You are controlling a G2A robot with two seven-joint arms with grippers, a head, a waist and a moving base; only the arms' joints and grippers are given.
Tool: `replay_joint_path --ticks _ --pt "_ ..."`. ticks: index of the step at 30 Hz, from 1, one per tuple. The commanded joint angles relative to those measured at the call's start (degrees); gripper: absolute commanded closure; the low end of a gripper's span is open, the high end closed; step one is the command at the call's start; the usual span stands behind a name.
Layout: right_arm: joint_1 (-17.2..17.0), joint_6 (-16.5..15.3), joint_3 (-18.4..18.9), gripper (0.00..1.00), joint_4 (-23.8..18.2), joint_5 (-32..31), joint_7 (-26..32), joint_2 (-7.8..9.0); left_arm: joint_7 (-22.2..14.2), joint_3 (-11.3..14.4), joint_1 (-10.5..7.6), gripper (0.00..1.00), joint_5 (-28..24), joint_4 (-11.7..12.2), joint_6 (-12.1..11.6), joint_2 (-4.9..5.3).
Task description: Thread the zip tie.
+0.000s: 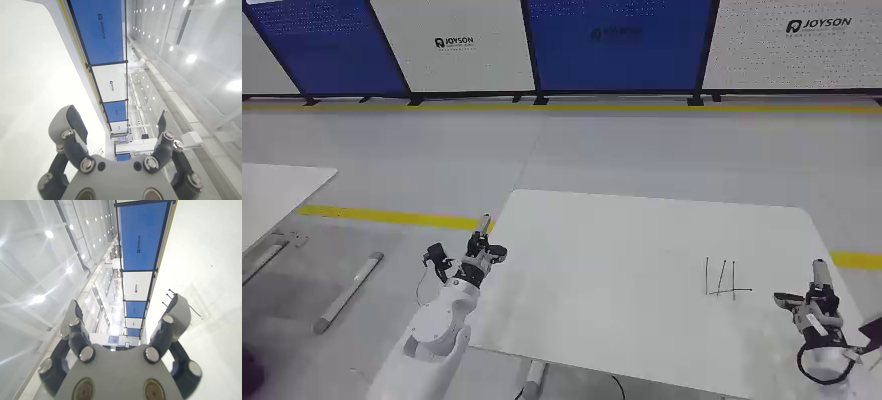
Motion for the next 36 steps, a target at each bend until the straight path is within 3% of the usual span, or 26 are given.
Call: replay_joint_path --ticks 1,2,3,4,5,6,7,8,9,10,11,19,24,36 --pt "0.0 0.0 0.0 0.22 0.0 0.0 0.0 0.0 0.0 0.0 0.0 0.22 0.0 0.0 0.0 0.0" --pt "0.0 0.0 0.0 0.22 0.0 0.0 0.0 0.0 0.0 0.0 0.0 0.0 0.0 0.0 0.0 0.0" --pt "0.0 0.0 0.0 0.0 0.0 0.0 0.0 0.0 0.0 0.0 0.0 0.0 0.0 0.0 0.0 0.0" --pt "0.0 0.0 0.0 0.22 0.0 0.0 0.0 0.0 0.0 0.0 0.0 0.22 0.0 0.0 0.0 0.0" --pt "0.0 0.0 0.0 0.22 0.0 0.0 0.0 0.0 0.0 0.0 0.0 0.0 0.0 0.0 0.0 0.0" --pt "0.0 0.0 0.0 0.22 0.0 0.0 0.0 0.0 0.0 0.0 0.0 0.22 0.0 0.0 0.0 0.0" --pt "0.0 0.0 0.0 0.0 0.0 0.0 0.0 0.0 0.0 0.0 0.0 0.22 0.0 0.0 0.0 0.0" --pt "0.0 0.0 0.0 0.0 0.0 0.0 0.0 0.0 0.0 0.0 0.0 0.22 0.0 0.0 0.0 0.0" --pt "0.0 0.0 0.0 0.22 0.0 0.0 0.0 0.0 0.0 0.0 0.0 0.22 0.0 0.0 0.0 0.0" --pt "0.08 0.0 -0.17 0.0 -0.13 -0.59 0.58 0.03 0.0 0.0 0.0 0.0 0.0 0.0 0.0 0.0" --pt "0.16 0.08 -0.33 0.0 -0.12 -1.14 1.28 0.07 0.0 0.0 0.0 0.0 0.0 0.0 0.0 0.0" --pt "3.72 3.01 3.11 0.0 2.69 -3.85 19.26 1.31 0.0 0.0 0.0 0.0 0.0 0.0 0.0 0.0" --pt "7.29 6.26 8.36 0.0 2.94 -6.2 38.41 3.13 0.0 0.0 0.0 0.0 0.0 0.0 0.0 0.0" --pt "7.56 6.28 9.16 0.0 2.97 -7.2 38.92 3.32 0.0 0.0 0.0 0.0 0.0 0.0 0.0 0.0"
